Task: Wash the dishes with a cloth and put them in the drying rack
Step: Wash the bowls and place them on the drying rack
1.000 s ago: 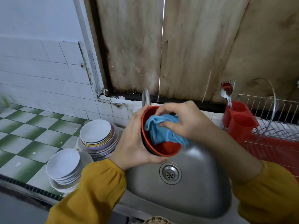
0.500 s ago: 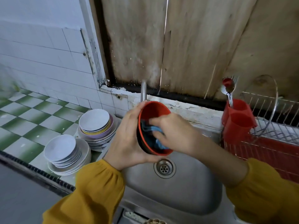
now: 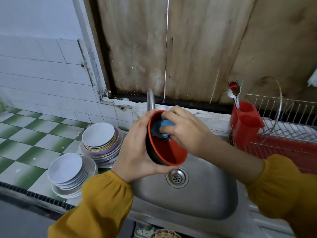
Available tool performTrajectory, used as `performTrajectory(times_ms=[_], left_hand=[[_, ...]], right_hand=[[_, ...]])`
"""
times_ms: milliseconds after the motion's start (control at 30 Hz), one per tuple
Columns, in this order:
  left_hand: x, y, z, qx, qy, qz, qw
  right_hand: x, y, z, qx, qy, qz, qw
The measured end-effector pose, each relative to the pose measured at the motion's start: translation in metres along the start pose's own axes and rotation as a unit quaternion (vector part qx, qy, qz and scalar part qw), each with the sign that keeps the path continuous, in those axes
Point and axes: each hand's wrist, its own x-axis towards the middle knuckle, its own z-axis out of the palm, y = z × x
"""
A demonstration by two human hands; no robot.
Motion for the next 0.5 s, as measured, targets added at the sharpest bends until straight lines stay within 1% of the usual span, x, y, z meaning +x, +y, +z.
performTrajectory(times_ms=[33, 67, 100, 133, 167, 200, 233, 267, 300, 333, 367, 400, 433, 467, 500], left_hand=[[0.000, -0.001, -0.002, 0.009, -0.001, 0.005, 1.000], [0.000, -0.003, -0.005, 0.019, -0.004, 0.012, 1.000], [-0.001, -0.006, -0.007, 0.026, -0.006, 0.020, 0.999], [-0.002, -0.009, -0.008, 0.026, -0.010, 0.025, 0.999], [-0.003, -0.011, -0.010, 0.015, -0.011, 0.022, 1.000], [-0.004, -0.012, -0.010, 0.002, -0.009, 0.018, 1.000], [-0.005, -0.013, -0.011, -0.005, -0.008, 0.017, 1.000], [-0.006, -0.013, -0.011, -0.002, -0.009, 0.020, 1.000], [-0.007, -0.014, -0.011, 0.005, -0.014, 0.023, 1.000], [-0.008, -0.014, -0.011, 0.009, -0.019, 0.023, 1.000], [-0.008, -0.014, -0.011, 0.010, -0.021, 0.020, 1.000], [-0.008, -0.013, -0.011, 0.006, -0.020, 0.015, 1.000], [-0.007, -0.011, -0.011, -0.003, -0.020, 0.009, 1.000], [-0.005, -0.009, -0.010, -0.015, -0.023, 0.006, 1.000], [-0.004, -0.007, -0.009, -0.026, -0.029, 0.006, 0.999]], right_hand=[[0.001, -0.004, -0.003, 0.034, -0.045, 0.010, 0.998], [0.002, -0.008, -0.008, 0.089, -0.112, 0.022, 0.989], [0.000, -0.013, -0.012, 0.172, -0.178, 0.036, 0.968], [-0.002, -0.017, -0.016, 0.278, -0.213, 0.064, 0.934], [-0.004, -0.022, -0.019, 0.390, -0.209, 0.099, 0.891], [-0.006, -0.026, -0.021, 0.488, -0.191, 0.135, 0.841], [-0.008, -0.027, -0.020, 0.540, -0.172, 0.156, 0.809], [-0.009, -0.025, -0.018, 0.545, -0.160, 0.149, 0.809], [-0.011, -0.023, -0.014, 0.499, -0.153, 0.115, 0.845], [-0.013, -0.021, -0.008, 0.415, -0.144, 0.069, 0.896], [-0.013, -0.019, -0.002, 0.300, -0.118, 0.027, 0.946], [-0.013, -0.018, 0.006, 0.186, -0.072, 0.003, 0.980], [-0.013, -0.017, 0.012, 0.092, -0.010, 0.014, 0.996], [-0.012, -0.018, 0.016, 0.037, 0.057, 0.051, 0.996], [-0.010, -0.022, 0.017, 0.028, 0.117, 0.091, 0.989]])
